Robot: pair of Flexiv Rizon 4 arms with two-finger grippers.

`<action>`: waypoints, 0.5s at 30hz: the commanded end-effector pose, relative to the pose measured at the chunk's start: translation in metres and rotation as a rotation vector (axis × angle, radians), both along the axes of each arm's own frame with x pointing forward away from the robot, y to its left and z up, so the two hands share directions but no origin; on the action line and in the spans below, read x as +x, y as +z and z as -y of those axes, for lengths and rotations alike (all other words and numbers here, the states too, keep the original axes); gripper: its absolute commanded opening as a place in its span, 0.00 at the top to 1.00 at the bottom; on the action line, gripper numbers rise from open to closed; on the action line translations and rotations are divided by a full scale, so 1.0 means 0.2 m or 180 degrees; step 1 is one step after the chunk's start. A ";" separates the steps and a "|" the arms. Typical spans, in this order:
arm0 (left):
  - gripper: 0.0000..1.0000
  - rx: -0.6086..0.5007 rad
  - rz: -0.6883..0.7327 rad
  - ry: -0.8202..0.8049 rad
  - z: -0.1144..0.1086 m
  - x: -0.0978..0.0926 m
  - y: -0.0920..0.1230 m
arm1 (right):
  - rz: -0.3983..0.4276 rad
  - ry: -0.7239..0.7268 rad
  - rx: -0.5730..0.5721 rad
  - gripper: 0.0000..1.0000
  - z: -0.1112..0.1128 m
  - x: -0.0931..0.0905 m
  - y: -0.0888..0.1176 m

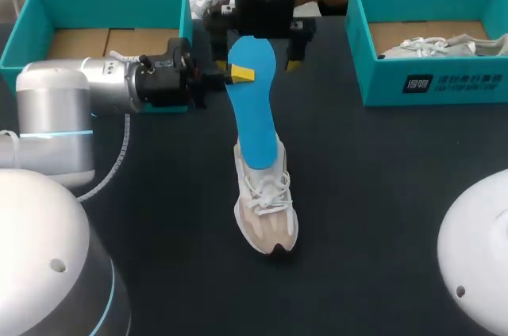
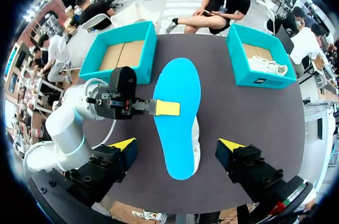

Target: Take the shoe out of the shoebox, open the shoe tongue, remove and reinsert the insole, then place the shoe into the shoebox

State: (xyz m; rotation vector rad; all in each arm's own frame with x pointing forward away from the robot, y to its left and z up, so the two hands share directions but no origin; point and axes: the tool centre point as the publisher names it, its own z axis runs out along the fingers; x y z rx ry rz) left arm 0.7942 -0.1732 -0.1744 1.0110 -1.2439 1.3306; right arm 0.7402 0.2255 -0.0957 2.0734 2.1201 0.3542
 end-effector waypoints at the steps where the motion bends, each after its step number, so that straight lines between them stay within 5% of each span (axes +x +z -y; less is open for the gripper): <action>1: 1.00 0.0004 0.0001 0.0008 0.00 0.00 0.00 | -0.0010 -0.0030 -0.0189 0.00 -0.04 0.02 -0.01; 15: 1.00 0.0004 0.0001 0.0008 0.00 0.00 0.00 | -0.0044 0.0058 -0.0145 0.00 -0.08 0.03 0.00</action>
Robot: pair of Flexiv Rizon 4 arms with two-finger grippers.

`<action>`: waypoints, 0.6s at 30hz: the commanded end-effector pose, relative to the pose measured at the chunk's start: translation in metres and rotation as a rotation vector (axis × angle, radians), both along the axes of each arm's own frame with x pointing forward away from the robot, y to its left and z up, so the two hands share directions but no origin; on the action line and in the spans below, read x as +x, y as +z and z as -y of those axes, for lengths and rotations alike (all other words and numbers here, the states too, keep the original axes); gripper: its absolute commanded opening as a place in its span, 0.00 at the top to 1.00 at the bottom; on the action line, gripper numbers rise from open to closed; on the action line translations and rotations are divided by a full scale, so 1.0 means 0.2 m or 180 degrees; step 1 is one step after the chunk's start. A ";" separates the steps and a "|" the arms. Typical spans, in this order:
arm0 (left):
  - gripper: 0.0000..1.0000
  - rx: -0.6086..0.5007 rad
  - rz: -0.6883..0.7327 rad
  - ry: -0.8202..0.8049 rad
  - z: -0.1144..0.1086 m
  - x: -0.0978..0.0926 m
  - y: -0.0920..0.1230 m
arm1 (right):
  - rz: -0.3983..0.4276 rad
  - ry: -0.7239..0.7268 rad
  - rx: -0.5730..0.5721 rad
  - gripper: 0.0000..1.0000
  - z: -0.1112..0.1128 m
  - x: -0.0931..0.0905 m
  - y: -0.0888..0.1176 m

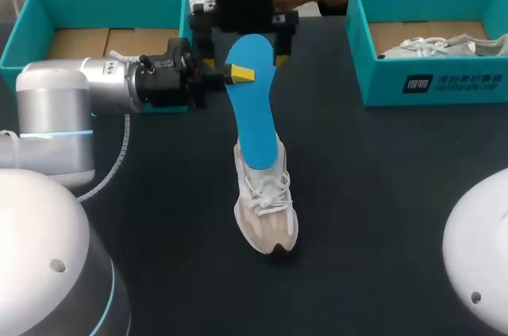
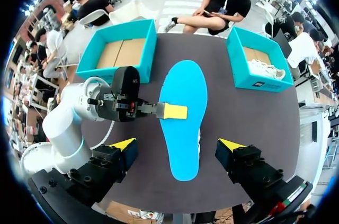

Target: Take the shoe out of the shoebox, open the shoe tongue, remove and reinsert the insole, then place the shoe into the shoebox

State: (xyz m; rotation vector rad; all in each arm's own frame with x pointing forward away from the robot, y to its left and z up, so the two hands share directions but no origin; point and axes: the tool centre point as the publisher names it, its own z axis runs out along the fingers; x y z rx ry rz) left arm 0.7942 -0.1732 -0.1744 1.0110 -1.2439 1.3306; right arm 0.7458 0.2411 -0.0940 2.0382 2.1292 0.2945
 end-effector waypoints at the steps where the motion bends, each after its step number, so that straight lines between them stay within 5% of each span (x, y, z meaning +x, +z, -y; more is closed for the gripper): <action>1: 1.00 0.0004 0.0001 0.0008 0.00 0.00 0.00 | -0.0015 0.0002 -0.0005 0.00 0.00 0.00 -0.01; 18: 1.00 0.0004 0.0001 0.0008 0.00 0.00 0.00 | -0.0070 0.0003 0.0043 0.00 0.00 0.00 -0.01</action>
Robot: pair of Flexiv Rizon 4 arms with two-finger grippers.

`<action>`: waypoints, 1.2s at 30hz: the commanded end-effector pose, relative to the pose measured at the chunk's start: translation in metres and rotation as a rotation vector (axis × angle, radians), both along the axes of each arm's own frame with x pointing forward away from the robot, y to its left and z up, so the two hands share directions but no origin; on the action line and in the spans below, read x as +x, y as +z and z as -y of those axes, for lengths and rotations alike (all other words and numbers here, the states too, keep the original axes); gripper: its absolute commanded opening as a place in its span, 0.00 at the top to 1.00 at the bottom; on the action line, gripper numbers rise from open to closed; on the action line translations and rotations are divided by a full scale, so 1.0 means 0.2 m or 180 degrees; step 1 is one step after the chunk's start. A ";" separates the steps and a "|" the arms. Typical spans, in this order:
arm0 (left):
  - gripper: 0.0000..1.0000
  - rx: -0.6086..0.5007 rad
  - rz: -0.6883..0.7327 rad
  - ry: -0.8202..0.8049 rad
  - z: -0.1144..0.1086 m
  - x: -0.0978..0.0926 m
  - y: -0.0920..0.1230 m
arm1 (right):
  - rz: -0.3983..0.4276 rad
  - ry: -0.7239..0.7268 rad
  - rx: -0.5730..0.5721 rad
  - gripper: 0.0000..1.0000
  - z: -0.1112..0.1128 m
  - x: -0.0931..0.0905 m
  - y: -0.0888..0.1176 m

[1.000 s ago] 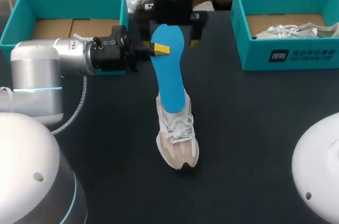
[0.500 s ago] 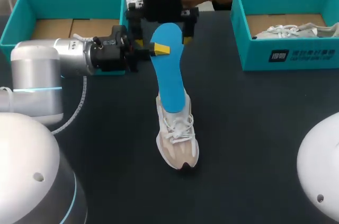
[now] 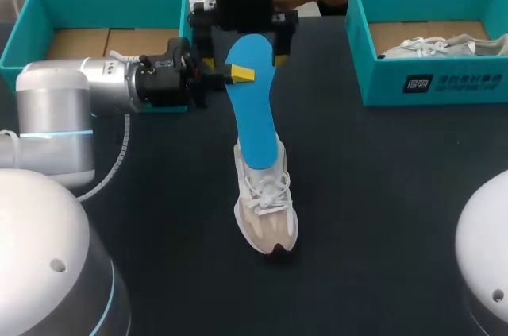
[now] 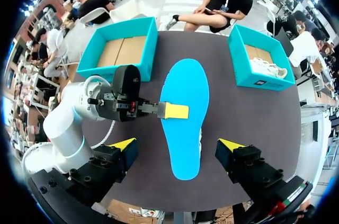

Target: Take the shoe out of the shoebox, open the shoe tongue, remove and reinsert the insole, then place the shoe into the shoebox

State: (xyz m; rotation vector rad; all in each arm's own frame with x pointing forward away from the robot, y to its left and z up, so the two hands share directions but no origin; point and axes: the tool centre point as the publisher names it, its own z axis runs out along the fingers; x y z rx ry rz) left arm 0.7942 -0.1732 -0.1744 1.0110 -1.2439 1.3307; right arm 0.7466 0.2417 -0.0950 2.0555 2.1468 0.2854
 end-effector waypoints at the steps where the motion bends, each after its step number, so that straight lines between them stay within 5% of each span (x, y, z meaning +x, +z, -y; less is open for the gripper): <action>1: 1.00 0.0004 0.0001 0.0008 0.00 0.00 0.00 | 0.0001 -0.0001 0.0009 0.00 0.00 0.00 0.00; 25: 1.00 0.0004 0.0001 0.0008 0.00 0.00 0.00 | 0.0001 -0.0001 0.0009 0.00 0.00 0.00 0.00; 36: 1.00 0.0004 0.0001 0.0008 0.00 0.00 0.00 | -0.0090 0.0024 0.0311 0.00 0.05 0.02 -0.01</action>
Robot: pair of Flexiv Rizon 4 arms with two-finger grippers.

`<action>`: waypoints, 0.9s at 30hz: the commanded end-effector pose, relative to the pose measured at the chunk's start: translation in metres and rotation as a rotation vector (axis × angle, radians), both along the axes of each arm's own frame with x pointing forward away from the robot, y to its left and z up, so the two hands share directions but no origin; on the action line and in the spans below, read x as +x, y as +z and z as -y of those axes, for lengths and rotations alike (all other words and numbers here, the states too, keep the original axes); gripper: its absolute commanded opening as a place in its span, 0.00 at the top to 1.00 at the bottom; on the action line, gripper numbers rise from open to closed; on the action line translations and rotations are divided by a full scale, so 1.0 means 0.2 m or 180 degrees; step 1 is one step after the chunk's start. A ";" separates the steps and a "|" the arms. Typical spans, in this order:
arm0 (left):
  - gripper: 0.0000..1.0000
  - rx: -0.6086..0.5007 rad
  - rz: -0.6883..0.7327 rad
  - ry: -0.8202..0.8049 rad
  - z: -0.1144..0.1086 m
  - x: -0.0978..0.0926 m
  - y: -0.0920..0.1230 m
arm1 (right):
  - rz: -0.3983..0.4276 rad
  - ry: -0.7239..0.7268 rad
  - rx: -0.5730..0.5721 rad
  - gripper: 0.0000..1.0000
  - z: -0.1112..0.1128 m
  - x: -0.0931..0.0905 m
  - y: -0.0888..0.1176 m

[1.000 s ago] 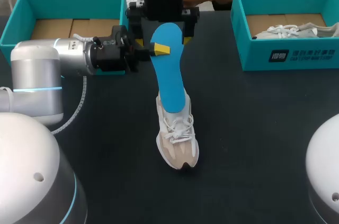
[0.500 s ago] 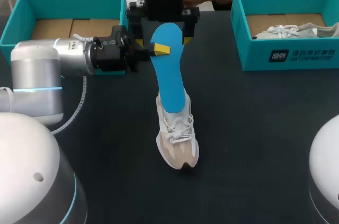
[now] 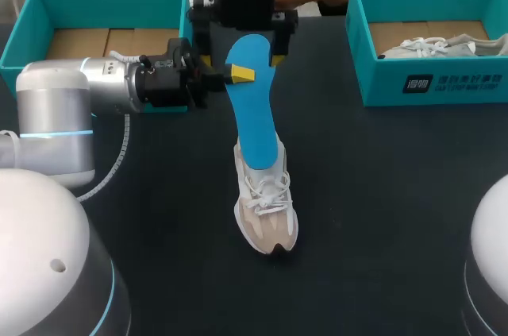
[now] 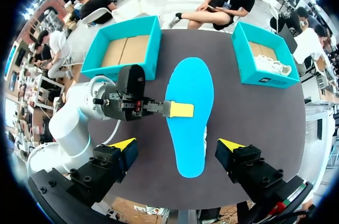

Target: Take the shoe out of the shoebox, open the shoe tongue, remove and reinsert the insole, then place the shoe into the shoebox

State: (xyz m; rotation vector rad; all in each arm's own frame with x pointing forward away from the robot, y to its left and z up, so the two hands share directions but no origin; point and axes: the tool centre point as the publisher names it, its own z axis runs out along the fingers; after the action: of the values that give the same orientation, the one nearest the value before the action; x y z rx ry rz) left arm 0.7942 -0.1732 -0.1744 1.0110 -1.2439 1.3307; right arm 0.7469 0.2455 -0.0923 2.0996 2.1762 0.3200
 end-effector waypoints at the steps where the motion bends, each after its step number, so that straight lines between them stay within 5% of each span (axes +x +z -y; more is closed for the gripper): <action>1: 1.00 0.0004 0.0001 0.0008 0.00 0.00 0.00 | -0.0006 0.0020 0.0149 0.00 0.07 0.02 -0.03; 11: 1.00 0.0004 0.0001 0.0008 0.00 0.00 0.00 | 0.0025 0.0002 0.0556 0.00 0.16 0.06 -0.05; 27: 1.00 0.0004 0.0001 0.0008 0.00 0.00 0.00 | 0.0151 0.0244 0.1715 0.00 0.29 0.08 -0.06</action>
State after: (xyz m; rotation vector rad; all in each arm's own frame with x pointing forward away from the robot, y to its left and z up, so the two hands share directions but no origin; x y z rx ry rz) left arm 0.7942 -0.1732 -0.1744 1.0110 -1.2439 1.3307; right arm 0.7659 0.1987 -0.1005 2.1866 2.2006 0.6290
